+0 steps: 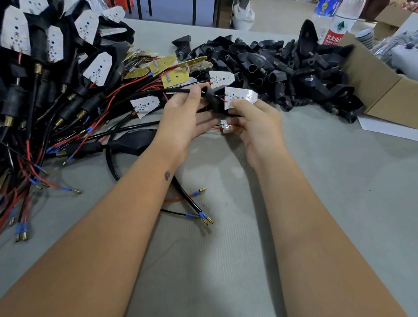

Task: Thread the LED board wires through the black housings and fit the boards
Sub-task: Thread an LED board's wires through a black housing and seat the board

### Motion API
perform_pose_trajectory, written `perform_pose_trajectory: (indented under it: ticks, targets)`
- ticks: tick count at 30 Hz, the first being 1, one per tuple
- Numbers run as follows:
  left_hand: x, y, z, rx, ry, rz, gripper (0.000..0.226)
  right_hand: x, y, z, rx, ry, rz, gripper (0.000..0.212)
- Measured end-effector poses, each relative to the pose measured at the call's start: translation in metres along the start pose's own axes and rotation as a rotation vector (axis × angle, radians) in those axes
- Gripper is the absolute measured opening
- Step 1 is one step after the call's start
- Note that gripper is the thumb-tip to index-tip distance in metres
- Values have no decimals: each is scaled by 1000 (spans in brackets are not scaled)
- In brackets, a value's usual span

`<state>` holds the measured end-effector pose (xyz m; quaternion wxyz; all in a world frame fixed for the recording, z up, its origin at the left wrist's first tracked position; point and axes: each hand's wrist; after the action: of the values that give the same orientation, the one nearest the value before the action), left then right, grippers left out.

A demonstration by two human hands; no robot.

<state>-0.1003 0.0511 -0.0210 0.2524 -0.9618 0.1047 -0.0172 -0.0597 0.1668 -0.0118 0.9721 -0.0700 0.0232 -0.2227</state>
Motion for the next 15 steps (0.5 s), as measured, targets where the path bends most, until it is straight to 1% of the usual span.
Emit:
perform_pose_trajectory:
  ticks: [2, 4, 8, 12, 15]
  targets:
    - [1, 0, -1, -3, -19, -11, 25, -1, 2, 0, -40, -7, -33, 7]
    - [1, -1, -1, 8, -30, -28, 25, -2, 2, -1, -18, 5, -76, 13]
    - [-1, 1, -1, 37, -13, -35, 25, -6, 0, -7, 156, 17, -136, 20]
    - [-3, 1, 0, -12, -4, 13, 22, -10, -1, -12, 423, 67, -195, 16]
    - [-2, 0, 0, -41, -17, 20, 22, -10, 0, -12, 454, 101, -212, 19]
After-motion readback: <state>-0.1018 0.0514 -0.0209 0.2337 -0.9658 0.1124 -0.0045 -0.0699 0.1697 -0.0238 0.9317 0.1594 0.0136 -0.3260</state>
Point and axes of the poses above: each hand's wrist, its own x-axis away from the middle knuckle, its own y-axis out of the back of the hand, z = x × y, and after that the axes turned 8 degrees about x, right-handed
